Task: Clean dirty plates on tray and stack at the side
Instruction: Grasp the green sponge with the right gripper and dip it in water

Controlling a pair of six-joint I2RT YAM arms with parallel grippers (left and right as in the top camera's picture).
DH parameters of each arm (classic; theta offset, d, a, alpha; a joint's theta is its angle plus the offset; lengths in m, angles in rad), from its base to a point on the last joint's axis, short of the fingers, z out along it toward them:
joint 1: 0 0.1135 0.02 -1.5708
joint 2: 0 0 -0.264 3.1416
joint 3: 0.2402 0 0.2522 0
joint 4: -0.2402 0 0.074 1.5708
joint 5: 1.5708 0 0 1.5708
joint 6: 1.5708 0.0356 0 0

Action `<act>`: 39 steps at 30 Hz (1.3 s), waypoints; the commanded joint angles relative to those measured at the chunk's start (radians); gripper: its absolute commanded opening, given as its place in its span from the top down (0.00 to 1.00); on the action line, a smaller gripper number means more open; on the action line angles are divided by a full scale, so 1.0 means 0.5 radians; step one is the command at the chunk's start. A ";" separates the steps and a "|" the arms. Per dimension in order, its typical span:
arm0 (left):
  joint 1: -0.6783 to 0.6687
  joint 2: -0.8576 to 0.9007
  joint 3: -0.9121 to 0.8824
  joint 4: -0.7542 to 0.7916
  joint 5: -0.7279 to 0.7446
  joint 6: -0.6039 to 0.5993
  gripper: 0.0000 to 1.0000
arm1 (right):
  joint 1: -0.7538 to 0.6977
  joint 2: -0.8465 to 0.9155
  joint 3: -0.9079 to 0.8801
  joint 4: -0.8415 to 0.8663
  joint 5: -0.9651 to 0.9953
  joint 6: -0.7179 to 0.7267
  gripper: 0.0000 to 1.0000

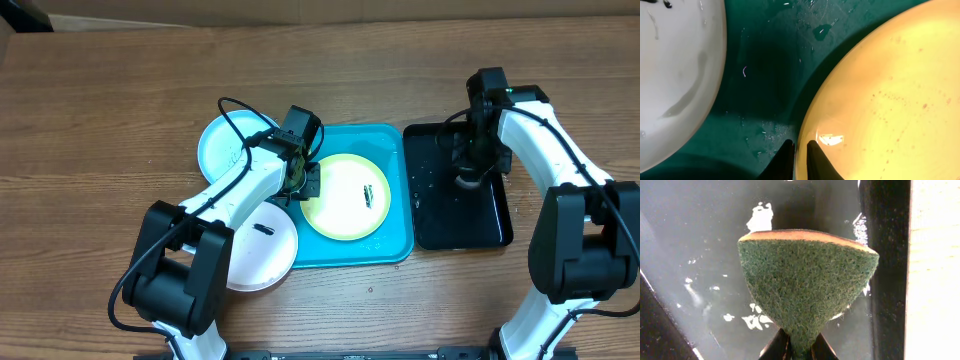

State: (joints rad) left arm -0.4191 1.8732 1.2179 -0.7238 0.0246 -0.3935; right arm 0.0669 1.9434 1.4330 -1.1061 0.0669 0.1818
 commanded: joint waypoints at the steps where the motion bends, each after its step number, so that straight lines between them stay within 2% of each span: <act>1: -0.014 0.035 -0.011 0.015 -0.018 -0.031 0.87 | 0.000 -0.007 -0.086 0.040 -0.058 -0.011 0.96; 5: -0.014 0.035 -0.011 0.013 -0.018 -0.031 0.85 | 0.006 -0.007 -0.216 0.134 -0.086 -0.012 0.96; 7: -0.014 0.035 -0.011 0.011 -0.018 -0.030 0.84 | 0.005 -0.007 -0.240 0.153 -0.085 -0.012 0.68; 9: -0.014 0.035 -0.011 0.008 -0.018 -0.030 0.83 | 0.005 -0.007 -0.240 0.170 -0.085 -0.012 0.54; 11: -0.014 0.035 -0.011 0.007 -0.018 -0.030 0.83 | 0.002 -0.007 -0.240 0.194 -0.083 -0.012 0.47; 16: -0.014 0.035 -0.011 0.006 -0.016 -0.030 0.83 | -0.002 -0.007 -0.266 0.259 0.005 -0.009 0.49; 23: -0.014 0.035 -0.011 -0.002 -0.016 -0.029 0.82 | -0.002 -0.008 -0.298 0.324 0.004 0.011 0.66; 24: -0.014 0.035 -0.011 -0.002 -0.017 -0.030 0.82 | -0.002 -0.008 -0.298 0.324 0.004 0.011 0.71; 26: -0.014 0.035 -0.011 -0.002 -0.017 -0.030 0.82 | -0.002 -0.008 -0.295 0.323 0.004 0.011 0.95; 33: -0.014 0.035 -0.011 -0.008 -0.019 -0.030 0.83 | 0.000 -0.008 -0.105 0.139 -0.004 0.011 0.96; 37: -0.014 0.036 -0.011 -0.008 -0.019 -0.032 0.92 | 0.021 -0.008 0.032 -0.012 -0.018 0.009 0.96; 39: -0.014 0.037 -0.011 -0.009 -0.019 -0.072 0.93 | 0.037 -0.008 0.061 -0.047 -0.018 0.009 0.96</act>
State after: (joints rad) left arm -0.4191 1.8732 1.2179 -0.7284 0.0231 -0.3981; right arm 0.0715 1.9446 1.4216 -1.1183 0.0589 0.1829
